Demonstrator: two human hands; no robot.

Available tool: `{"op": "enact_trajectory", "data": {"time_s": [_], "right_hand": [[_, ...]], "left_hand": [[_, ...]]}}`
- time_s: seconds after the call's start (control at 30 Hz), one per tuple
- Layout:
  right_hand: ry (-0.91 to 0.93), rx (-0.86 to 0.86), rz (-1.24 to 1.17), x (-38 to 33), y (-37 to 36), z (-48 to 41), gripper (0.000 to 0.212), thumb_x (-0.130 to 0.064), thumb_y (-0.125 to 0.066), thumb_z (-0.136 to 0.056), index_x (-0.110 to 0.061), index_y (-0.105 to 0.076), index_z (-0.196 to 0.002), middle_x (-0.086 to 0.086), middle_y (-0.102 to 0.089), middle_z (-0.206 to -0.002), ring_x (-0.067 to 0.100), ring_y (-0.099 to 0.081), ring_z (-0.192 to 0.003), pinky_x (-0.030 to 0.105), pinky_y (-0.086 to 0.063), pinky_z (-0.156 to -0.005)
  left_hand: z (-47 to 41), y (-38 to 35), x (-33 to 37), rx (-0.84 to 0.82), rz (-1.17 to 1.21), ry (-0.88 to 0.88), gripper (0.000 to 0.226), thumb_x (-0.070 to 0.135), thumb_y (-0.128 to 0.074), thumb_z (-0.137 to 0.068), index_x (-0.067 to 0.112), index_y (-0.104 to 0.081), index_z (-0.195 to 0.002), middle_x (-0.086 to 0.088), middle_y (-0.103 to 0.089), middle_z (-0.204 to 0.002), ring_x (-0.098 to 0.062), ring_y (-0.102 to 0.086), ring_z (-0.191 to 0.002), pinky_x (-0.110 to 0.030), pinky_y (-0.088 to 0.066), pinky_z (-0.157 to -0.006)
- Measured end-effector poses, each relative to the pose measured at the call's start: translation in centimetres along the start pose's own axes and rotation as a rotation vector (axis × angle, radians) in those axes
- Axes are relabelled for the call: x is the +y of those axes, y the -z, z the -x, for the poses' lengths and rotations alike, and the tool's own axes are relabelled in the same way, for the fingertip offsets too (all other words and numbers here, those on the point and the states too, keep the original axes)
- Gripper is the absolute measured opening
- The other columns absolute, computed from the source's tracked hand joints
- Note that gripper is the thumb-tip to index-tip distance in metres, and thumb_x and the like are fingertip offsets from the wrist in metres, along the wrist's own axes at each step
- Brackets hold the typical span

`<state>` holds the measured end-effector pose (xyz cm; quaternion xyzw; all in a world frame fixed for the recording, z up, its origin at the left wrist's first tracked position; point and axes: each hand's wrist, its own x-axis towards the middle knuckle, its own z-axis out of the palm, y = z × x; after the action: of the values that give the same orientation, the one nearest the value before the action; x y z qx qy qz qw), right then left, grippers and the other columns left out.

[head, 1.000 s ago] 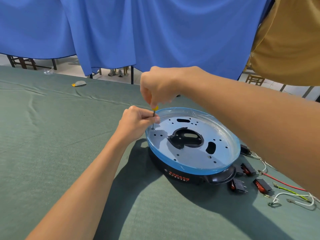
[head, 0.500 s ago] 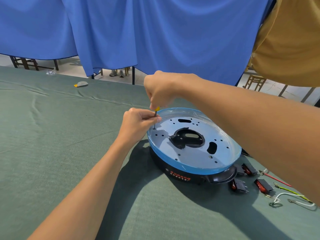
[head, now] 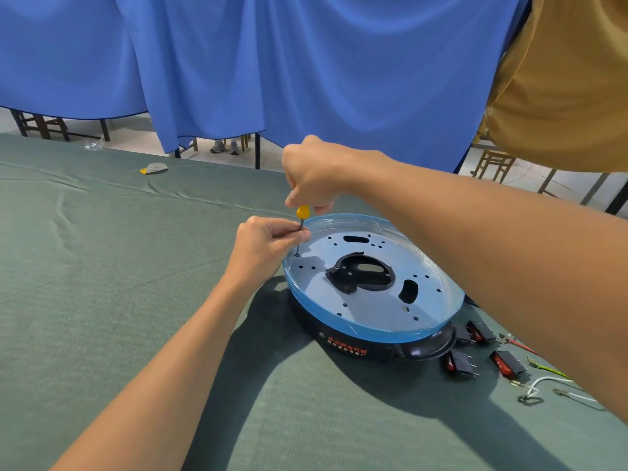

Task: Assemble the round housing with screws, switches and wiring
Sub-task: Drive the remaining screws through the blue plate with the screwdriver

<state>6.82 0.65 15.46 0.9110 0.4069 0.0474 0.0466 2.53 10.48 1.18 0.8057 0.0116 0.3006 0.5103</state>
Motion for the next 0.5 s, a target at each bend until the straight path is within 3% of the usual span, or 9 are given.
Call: {"op": "enact_trajectory", "data": {"time_s": [0.13,0.2,0.27,0.33,0.37,0.43,0.5], "right_hand": [[-0.086,-0.037,0.015,0.2,-0.4,-0.4,0.037,-0.031,-0.048,-0.099,-0.013,-0.046,-0.067,0.001,-0.053,-0.034,0.018,-0.06,-0.043,0.028,-0.048,-0.055],[-0.076,-0.104,0.019,0.1,0.3,-0.2,0.039,-0.038,-0.053,-0.096,-0.012,-0.05,-0.067,-0.001,-0.06,-0.042,0.016,-0.062,-0.042,0.027,-0.054,-0.057],[-0.035,-0.143,0.023,0.1,1.0,0.0,0.027,-0.035,-0.066,-0.088,-0.013,-0.057,-0.075,0.003,-0.066,-0.063,0.012,-0.065,-0.045,0.023,-0.053,-0.053],[0.035,-0.063,0.012,0.3,1.2,0.1,0.011,-0.021,-0.071,-0.084,-0.016,-0.063,-0.08,0.004,-0.064,-0.069,0.013,-0.065,-0.051,0.022,-0.05,-0.048],[0.054,0.003,-0.001,0.3,1.0,0.1,0.014,-0.018,-0.072,-0.083,-0.018,-0.061,-0.074,0.004,-0.06,-0.065,0.016,-0.065,-0.055,0.025,-0.051,-0.05],[0.029,0.099,-0.047,0.4,0.2,0.0,0.031,-0.019,-0.069,-0.087,-0.019,-0.047,-0.065,0.004,-0.049,-0.063,0.025,-0.064,-0.06,0.035,-0.055,-0.058],[-0.024,0.159,-0.052,0.6,-0.9,-0.2,0.035,-0.021,-0.057,-0.094,-0.017,-0.037,-0.065,0.003,-0.042,-0.069,0.026,-0.058,-0.055,0.037,-0.052,-0.056]], "left_hand": [[0.0,-0.1,0.1,-0.004,-0.014,-0.002,0.018,0.011,-0.078,-0.079,0.007,-0.077,-0.097,0.008,-0.073,-0.081,0.011,-0.064,-0.07,-0.009,-0.05,-0.071],[0.0,0.0,0.1,-0.007,-0.018,0.0,0.018,0.011,-0.078,-0.079,0.007,-0.077,-0.097,0.011,-0.072,-0.078,0.012,-0.063,-0.069,-0.008,-0.05,-0.07],[0.1,0.0,0.1,0.0,-0.029,0.0,0.015,0.012,-0.078,-0.08,0.009,-0.078,-0.095,0.006,-0.075,-0.08,0.005,-0.065,-0.071,-0.016,-0.053,-0.069],[0.1,0.0,0.2,0.006,-0.047,-0.001,0.012,0.013,-0.076,-0.082,0.011,-0.079,-0.093,0.003,-0.075,-0.079,-0.011,-0.069,-0.077,-0.03,-0.056,-0.073],[0.1,0.0,0.2,0.006,-0.05,-0.002,0.012,0.014,-0.076,-0.082,0.011,-0.079,-0.093,0.005,-0.075,-0.079,-0.013,-0.07,-0.078,-0.031,-0.055,-0.075],[0.0,0.0,0.3,0.003,-0.055,-0.009,0.012,0.015,-0.076,-0.083,0.012,-0.079,-0.094,0.009,-0.073,-0.078,-0.004,-0.068,-0.075,-0.025,-0.055,-0.074],[0.0,0.0,0.2,0.001,-0.057,-0.011,0.013,0.014,-0.076,-0.083,0.012,-0.078,-0.095,0.011,-0.073,-0.078,0.007,-0.064,-0.071,-0.017,-0.054,-0.071]]}}
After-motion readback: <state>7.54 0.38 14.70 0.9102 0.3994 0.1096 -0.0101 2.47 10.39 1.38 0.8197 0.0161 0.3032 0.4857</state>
